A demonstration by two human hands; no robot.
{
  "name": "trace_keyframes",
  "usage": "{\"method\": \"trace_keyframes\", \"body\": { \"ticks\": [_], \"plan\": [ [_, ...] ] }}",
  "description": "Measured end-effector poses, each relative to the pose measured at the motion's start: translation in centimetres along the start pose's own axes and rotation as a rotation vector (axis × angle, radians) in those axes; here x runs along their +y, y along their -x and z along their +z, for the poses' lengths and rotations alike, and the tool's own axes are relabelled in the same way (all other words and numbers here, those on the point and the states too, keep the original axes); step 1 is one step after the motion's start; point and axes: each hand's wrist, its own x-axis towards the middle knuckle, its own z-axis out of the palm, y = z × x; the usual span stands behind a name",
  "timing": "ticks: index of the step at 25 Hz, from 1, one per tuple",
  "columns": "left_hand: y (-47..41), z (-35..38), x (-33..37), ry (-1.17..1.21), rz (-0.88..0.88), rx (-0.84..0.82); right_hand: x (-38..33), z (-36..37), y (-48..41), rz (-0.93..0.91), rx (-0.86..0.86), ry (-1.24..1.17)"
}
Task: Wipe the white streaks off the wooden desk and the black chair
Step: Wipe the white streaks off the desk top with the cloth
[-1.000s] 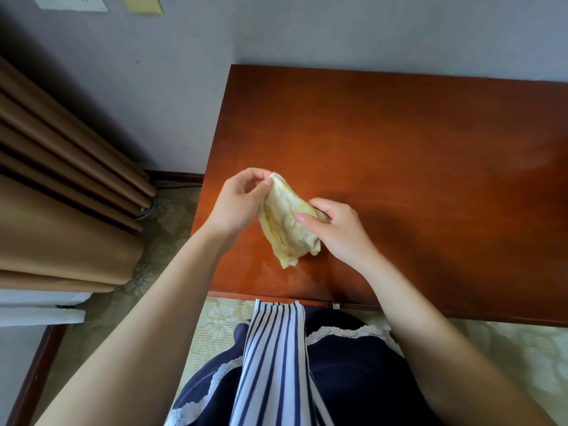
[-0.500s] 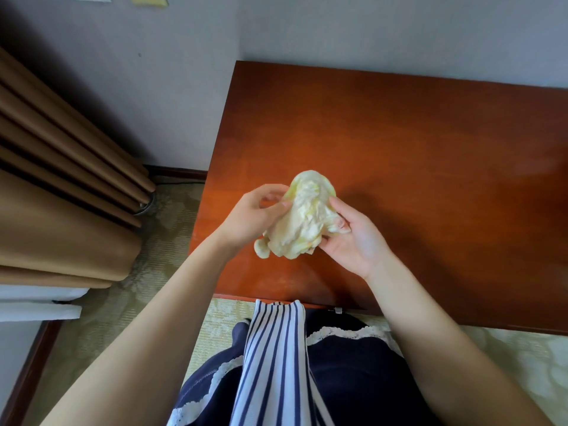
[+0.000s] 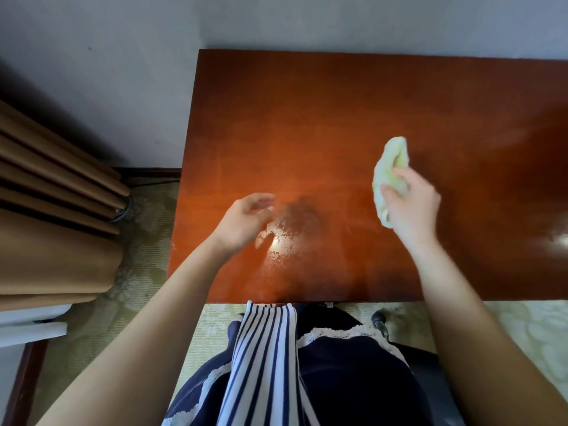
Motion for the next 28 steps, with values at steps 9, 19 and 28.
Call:
{"method": "trace_keyframes", "body": {
  "ticks": [9, 19, 28],
  "plan": [
    [-0.3, 0.1, -2.5, -0.269, -0.036, 0.003, 2.1, 5.7, 4.5, -0.353, -0.250, 0.402],
    [0.1, -0.2, -2.9, -0.302, 0.073, 0.142, -0.5, 11.7, 8.4, -0.531, -0.291, 0.310],
    [-1.9, 3.6, -0.1, -0.456, 0.189, -0.010, 5.9, 8.4, 11.2, -0.817, -0.395, 0.270]
  ]
}}
